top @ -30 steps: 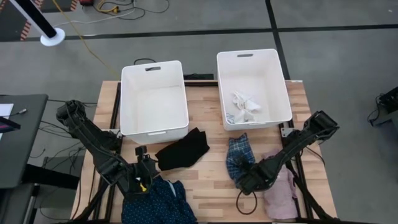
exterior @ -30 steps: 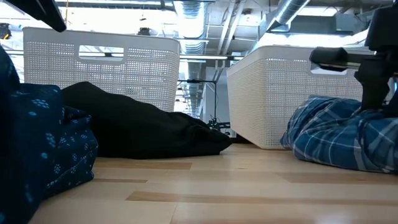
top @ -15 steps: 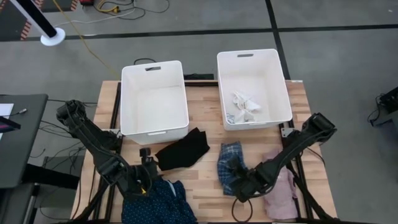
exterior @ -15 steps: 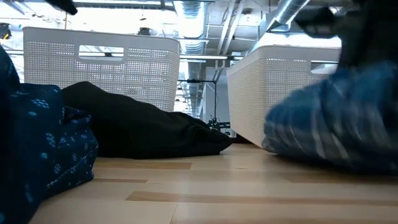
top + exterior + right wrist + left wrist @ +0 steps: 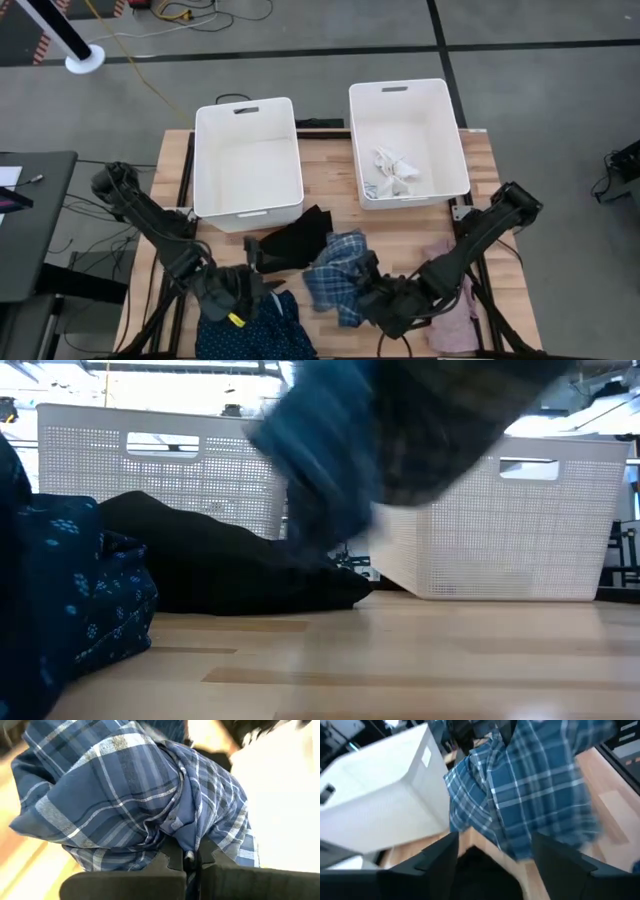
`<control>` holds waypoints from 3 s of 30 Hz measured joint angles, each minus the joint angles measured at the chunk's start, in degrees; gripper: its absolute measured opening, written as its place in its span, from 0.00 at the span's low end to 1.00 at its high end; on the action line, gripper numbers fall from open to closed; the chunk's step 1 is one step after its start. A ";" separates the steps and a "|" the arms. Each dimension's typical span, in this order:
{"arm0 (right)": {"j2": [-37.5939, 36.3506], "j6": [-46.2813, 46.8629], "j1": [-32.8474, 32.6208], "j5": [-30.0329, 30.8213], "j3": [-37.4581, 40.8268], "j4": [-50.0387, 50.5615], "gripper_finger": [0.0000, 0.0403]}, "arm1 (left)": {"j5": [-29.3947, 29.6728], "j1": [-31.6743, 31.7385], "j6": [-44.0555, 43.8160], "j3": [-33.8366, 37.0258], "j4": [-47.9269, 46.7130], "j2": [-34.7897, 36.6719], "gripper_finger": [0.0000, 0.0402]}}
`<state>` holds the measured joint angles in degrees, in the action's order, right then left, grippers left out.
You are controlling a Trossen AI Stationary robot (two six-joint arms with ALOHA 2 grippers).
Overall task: Sort clothes
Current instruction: Put the checkered shirt into the left bin
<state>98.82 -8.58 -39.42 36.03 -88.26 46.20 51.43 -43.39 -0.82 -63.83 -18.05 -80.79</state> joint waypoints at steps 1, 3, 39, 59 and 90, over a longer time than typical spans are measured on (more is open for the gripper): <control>-0.02 -0.54 0.02 0.06 -1.26 -0.20 0.00 | -0.36 0.50 1.83 0.00 1.95 -0.61 0.64; -0.08 -1.50 0.02 0.20 -3.60 -0.31 0.00 | -2.23 1.55 5.27 0.00 5.41 -1.79 0.69; -0.27 -6.31 6.05 -10.29 -12.88 -15.66 0.01 | -16.59 7.40 41.62 -0.04 43.33 -8.42 0.30; -1.56 -0.48 5.31 -4.50 -13.01 -9.79 0.45 | 1.39 3.72 56.71 -4.03 38.54 -7.33 0.12; -4.75 15.59 -4.00 3.46 -12.73 6.27 0.66 | 25.78 5.62 26.24 -10.36 -14.32 23.47 0.12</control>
<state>94.06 7.01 -43.42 39.49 -100.99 52.47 77.21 -37.77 25.41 -74.19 -32.37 -57.31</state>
